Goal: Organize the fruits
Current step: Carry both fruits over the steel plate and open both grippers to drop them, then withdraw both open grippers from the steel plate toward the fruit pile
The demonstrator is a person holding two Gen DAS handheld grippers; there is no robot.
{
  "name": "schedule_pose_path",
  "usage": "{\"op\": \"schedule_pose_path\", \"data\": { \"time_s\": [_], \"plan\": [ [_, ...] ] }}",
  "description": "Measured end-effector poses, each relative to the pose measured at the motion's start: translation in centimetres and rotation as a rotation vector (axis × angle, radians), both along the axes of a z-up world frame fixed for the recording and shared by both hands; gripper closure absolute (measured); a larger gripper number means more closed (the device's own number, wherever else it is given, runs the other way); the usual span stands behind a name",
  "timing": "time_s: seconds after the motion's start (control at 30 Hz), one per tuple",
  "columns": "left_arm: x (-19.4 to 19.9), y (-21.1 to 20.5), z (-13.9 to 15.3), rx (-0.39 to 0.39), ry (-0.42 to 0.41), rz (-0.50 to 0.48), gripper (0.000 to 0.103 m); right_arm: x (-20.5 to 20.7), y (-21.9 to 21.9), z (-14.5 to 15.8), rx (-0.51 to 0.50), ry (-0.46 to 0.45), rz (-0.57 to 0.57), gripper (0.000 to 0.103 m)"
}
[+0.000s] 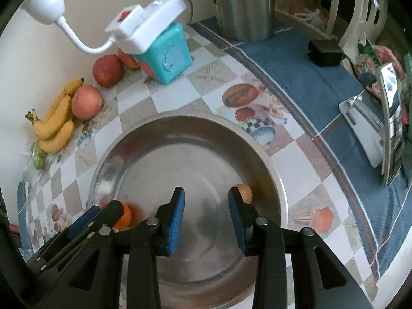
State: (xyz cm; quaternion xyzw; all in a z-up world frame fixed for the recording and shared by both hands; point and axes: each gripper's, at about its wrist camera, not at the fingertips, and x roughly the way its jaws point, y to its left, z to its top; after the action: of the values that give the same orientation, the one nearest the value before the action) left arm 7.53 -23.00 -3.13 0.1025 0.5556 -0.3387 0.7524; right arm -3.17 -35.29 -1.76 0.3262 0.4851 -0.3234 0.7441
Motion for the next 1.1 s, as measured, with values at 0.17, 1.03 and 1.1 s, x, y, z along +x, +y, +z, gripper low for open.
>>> {"op": "schedule_pose_path", "data": {
  "time_s": [0.17,1.03,1.1],
  "plan": [
    [0.5,1.2,1.3,0.038,-0.036,0.046,0.058,-0.6,0.2,1.3,-0.016,-0.004,0.001,0.067],
    [0.8,12.4,3.8,0.086,-0.116,0.301,0.024,-0.9,6.5,3.8,-0.056,0.011,0.166,0.054],
    [0.7,13.4,3.6,0.084,-0.112,0.332,0.009,-0.6,6.6,3.4,-0.054,0.023,0.174,0.040]
  ]
}}
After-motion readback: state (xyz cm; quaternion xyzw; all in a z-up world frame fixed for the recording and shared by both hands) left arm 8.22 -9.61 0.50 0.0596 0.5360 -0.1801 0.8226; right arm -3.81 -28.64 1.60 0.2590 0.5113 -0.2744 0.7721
